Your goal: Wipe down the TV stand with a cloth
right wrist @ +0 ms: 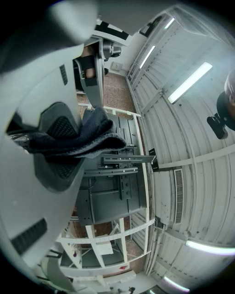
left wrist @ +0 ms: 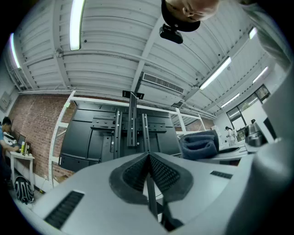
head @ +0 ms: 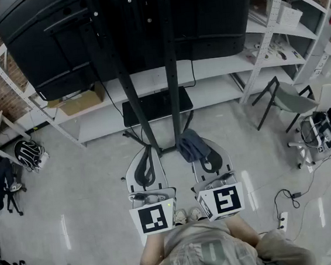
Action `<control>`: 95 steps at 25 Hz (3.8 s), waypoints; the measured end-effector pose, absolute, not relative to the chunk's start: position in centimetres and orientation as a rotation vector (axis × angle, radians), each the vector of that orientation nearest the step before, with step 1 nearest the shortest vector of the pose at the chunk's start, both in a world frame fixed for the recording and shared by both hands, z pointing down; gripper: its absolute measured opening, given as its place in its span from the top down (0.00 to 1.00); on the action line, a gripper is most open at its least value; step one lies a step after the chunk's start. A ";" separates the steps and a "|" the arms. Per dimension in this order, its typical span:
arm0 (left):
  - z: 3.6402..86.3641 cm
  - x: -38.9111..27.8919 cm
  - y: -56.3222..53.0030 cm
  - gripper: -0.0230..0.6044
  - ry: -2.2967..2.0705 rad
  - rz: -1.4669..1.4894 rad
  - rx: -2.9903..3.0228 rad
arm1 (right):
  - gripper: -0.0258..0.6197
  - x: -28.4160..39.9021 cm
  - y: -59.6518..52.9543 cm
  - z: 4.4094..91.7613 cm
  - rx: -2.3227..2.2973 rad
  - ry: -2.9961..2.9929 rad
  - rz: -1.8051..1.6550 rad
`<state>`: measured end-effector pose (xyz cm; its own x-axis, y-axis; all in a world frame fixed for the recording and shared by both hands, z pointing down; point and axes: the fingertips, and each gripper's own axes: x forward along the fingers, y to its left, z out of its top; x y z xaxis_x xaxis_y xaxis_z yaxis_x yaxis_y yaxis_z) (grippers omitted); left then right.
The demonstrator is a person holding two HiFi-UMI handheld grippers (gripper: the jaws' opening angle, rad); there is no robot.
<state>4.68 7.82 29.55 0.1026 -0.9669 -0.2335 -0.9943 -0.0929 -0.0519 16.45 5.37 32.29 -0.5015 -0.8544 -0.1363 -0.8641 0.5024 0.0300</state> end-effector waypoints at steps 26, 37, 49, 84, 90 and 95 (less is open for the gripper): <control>31.5 7.7 7.5 0.94 2.059 0.171 -2.102 | 0.87 20.4 3.3 33.0 -1.440 2.662 0.192; 31.2 6.9 1.4 0.94 2.007 0.222 -2.140 | 0.87 18.8 -1.4 34.3 -1.469 2.665 0.185; 28.1 2.0 -11.4 0.94 1.891 0.297 -2.193 | 0.87 13.7 -13.3 30.6 -1.556 2.580 0.280; 27.0 1.2 -24.7 0.94 1.793 0.195 -2.346 | 0.87 11.0 -26.7 26.8 -1.804 2.660 0.643; 25.0 0.9 -25.2 0.94 1.742 0.159 -2.314 | 0.87 11.8 -27.3 16.4 -1.945 2.394 1.225; 24.4 2.7 -25.0 0.94 1.685 0.215 -2.339 | 0.87 11.9 -27.1 6.3 -2.003 2.118 1.597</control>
